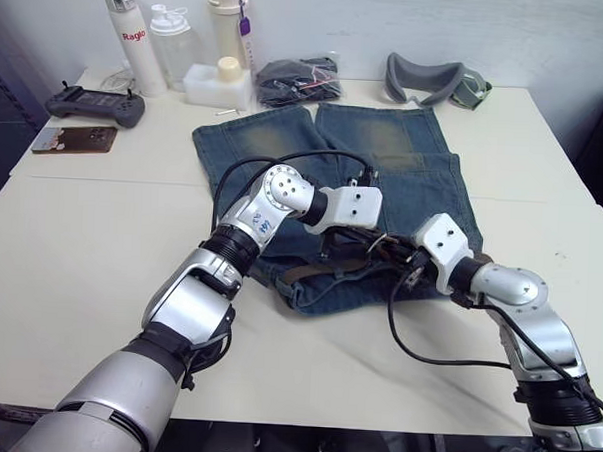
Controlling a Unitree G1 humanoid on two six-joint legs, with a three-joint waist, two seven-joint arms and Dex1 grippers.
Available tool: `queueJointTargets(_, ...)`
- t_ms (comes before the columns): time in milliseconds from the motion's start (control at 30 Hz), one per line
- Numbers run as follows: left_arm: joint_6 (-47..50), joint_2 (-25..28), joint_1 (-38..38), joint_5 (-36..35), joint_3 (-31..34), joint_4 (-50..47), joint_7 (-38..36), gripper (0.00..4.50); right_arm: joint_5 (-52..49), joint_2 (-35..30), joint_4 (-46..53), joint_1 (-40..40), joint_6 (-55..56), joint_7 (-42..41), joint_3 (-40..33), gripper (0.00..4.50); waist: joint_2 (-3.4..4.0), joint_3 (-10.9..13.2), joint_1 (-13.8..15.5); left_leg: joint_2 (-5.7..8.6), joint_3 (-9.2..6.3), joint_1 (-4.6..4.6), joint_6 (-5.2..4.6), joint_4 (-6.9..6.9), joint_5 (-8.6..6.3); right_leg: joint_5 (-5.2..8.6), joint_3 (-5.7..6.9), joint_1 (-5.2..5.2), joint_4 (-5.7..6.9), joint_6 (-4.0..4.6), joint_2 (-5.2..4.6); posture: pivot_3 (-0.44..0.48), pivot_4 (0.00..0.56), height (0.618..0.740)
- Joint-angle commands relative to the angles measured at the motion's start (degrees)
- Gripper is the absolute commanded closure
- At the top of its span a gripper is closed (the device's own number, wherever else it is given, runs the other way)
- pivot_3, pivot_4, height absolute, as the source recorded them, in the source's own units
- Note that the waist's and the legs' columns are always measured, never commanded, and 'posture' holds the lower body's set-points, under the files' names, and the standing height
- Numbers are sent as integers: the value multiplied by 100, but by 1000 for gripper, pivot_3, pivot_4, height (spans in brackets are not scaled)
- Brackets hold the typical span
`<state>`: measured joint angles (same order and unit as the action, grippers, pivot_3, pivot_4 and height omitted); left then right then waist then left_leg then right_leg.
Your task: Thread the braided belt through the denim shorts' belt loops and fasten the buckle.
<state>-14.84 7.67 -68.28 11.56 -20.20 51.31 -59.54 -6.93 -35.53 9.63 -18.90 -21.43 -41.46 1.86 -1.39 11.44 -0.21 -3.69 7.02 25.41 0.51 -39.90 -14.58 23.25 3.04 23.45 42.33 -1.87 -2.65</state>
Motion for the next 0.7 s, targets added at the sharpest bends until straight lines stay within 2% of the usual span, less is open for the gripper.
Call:
queueJointTargets(33, 369, -72, -180, -225, 200, -227, -15, 4500, -48, -86, 203, -4, 37, -5, -133, 4429, 0, 0, 0, 0, 0, 0, 0, 0, 0, 0, 0, 1, 1, 0, 0, 0, 150, 681)
queueJointTargets(100, 701, 35, -148, -342, 272, -452, -216, 3613, -25, -130, 144, 14, 78, -29, -139, 4500, 0, 0, -1, 0, 0, 0, 0, 0, 0, 0, 0, 2, 2, 0, 0, 0, 150, 681)
queueJointTargets(133, 863, 97, -115, -410, 291, -591, -373, 3372, -11, -154, 113, 21, 100, -41, -139, 4500, 0, 0, -2, 0, 0, 0, 0, 0, 0, 0, 0, 2, 3, 0, 0, 0, 150, 681)
queueJointTargets(167, 1013, 160, -83, -466, 315, -734, -481, 2937, 3, -174, 86, 25, 122, -54, -139, 4500, 0, 0, -6, 0, 0, 2, 0, -1, 0, 0, 0, 5, 5, 0, 0, 0, 150, 681)
queueJointTargets(200, 1373, 344, -50, -598, 457, -990, -581, 2658, 22, -219, 33, 32, 166, -76, -157, 4500, 0, 0, -10, 0, 1, 2, 0, -1, 0, 0, 0, 5, 6, 1, 0, 0, 150, 681)
queueJointTargets(300, 2110, 882, 81, -808, 815, -1693, -525, 1421, 14, -336, -92, 32, 268, -143, -221, 4500, 0, 0, -46, -3, 1, 1, 2, -1, 1, 2, -2, 8, 12, 4, 2, 0, 150, 681)
queueJointTargets(367, 2807, 1183, 269, -1066, 938, -2280, -757, 543, 2, -403, -154, 17, 339, -179, -233, 4500, 1, 0, -54, -5, 0, -1, 3, 0, 2, 4, -2, 7, 15, 7, 2, 0, 150, 681)
queueJointTargets(433, 3465, 1443, 545, -1396, 1079, -2977, -993, 681, 17, -457, -214, -2, 408, -206, -229, 4500, 3, -1, -55, -5, -1, -1, 3, 0, 2, 5, -1, 7, 16, 8, 2, 0, 150, 681)
queueJointTargets(500, 4145, 1741, 927, -1698, 1081, -3781, -1254, 1188, 21, -504, -254, -19, 483, -238, -222, 4500, 3, -2, -38, -4, -3, -1, 3, -2, 2, 5, -1, 4, 16, 7, 1, 0, 150, 681)
queueJointTargets(567, 4761, 1929, 1277, -1962, 1043, -4455, -1339, 2148, 0, -524, -277, -40, 516, -261, -223, 4500, 3, -1, -24, -4, -4, -1, 3, -7, 2, 5, -3, 3, 20, 7, 0, 0, 150, 681)
queueJointTargets(633, 5282, 2025, 1596, -2182, 994, -5028, -1313, 2799, -22, -526, -280, -65, 525, -277, -216, 4500, 3, -1, -24, -4, -5, -2, 2, -11, 1, 5, -3, 2, 23, 8, 1, 0, 150, 681)
queueJointTargets(700, 5636, 2062, 1847, -2257, 861, -5441, -1183, 3756, -31, -510, -275, -93, 529, -292, -200, 4500, 3, -2, -7, -5, -7, -2, 2, -10, 1, 5, -5, 1, 23, 7, 1, 0, 150, 681)
